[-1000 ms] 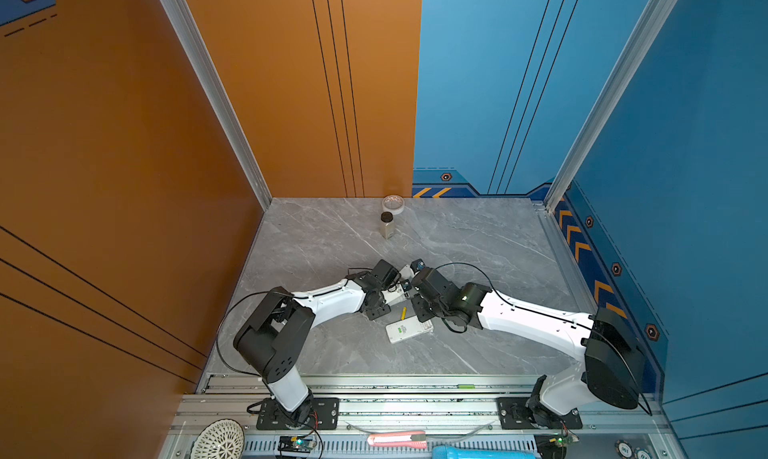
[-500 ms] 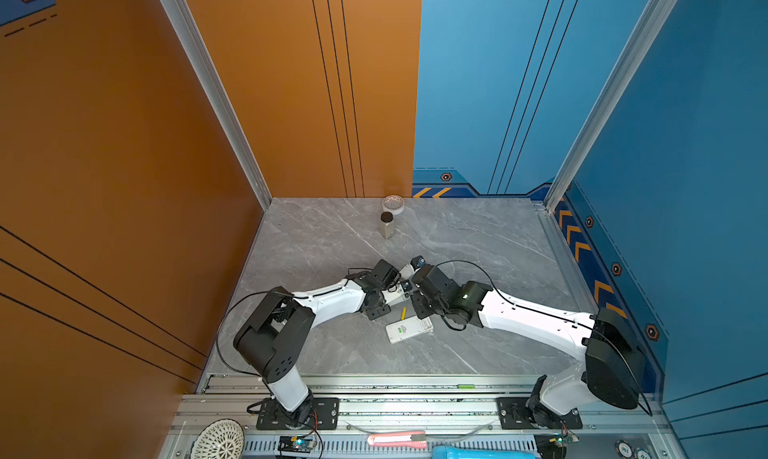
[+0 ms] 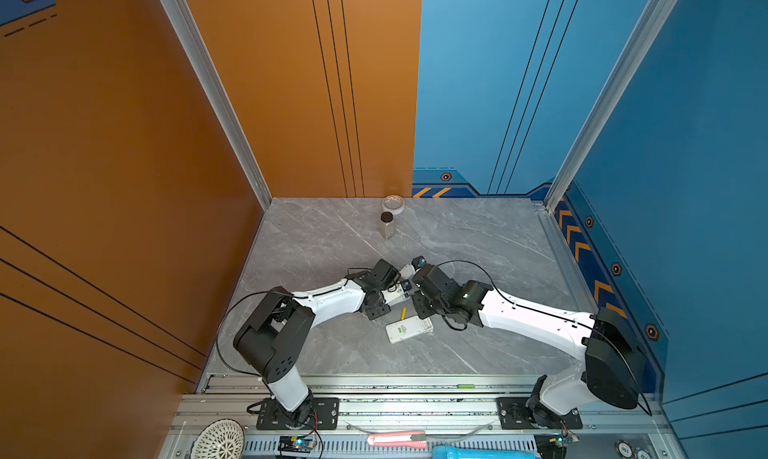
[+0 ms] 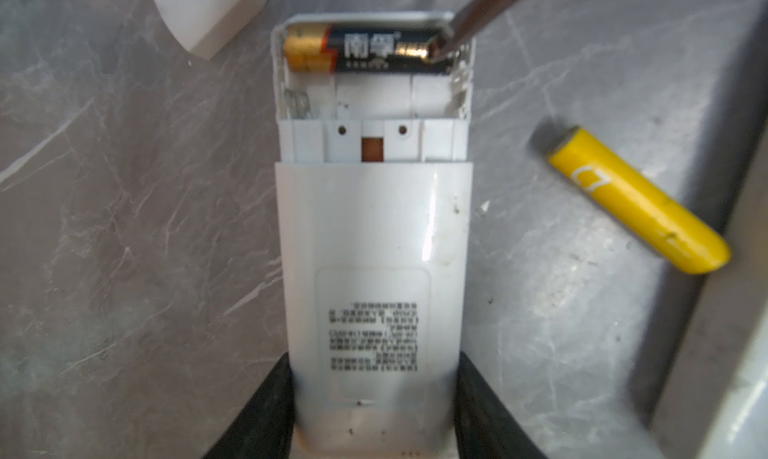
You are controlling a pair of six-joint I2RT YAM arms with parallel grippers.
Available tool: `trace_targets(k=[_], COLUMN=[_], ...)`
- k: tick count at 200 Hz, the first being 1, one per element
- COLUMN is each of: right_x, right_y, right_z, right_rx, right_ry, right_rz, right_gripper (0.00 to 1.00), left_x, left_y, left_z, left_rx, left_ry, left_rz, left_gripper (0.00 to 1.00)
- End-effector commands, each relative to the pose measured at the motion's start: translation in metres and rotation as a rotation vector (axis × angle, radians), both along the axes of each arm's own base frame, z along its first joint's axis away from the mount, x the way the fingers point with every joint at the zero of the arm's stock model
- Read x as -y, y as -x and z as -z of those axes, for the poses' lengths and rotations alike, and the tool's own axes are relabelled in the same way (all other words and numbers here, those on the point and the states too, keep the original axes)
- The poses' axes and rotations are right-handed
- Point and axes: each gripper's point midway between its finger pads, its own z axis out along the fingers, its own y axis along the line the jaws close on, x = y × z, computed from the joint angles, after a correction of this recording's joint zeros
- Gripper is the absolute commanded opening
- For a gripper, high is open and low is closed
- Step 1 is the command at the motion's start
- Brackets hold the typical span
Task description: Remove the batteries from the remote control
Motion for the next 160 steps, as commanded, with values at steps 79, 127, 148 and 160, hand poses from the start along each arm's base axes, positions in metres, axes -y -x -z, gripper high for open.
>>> trace_targets(k=[79,127,148,160], right_x=[-0.004,0.0,-0.005,-0.007], right_y=[-0.002,-0.007,-0.006,-0.005], right_z=[0.012,0.014,0.011,0.012], right_rx=[-0.063,-0.044,-0.007,-0.002], right_ry=[0.036,0.122,0.151,0.138], right_rz=[-0.014,-0.002,-0.018,-0.026], right_gripper=[0.0,0.0,0.0,0.0], left_x=[-0.019,-0.021,-0.023,-0.018], left_y=[0.018,0.017,0.017,0.022], left_z=[0.028,0.028,0.028,0.028], left_rx=[-0.101,-0.112,-0.138,-0.183], left_ry=[-0.079,-0.094,-0.098,-0.082], left_rz=[0.001,-0.021,-0.075,-0.096], left_gripper=[0.0,0.0,0.0,0.0])
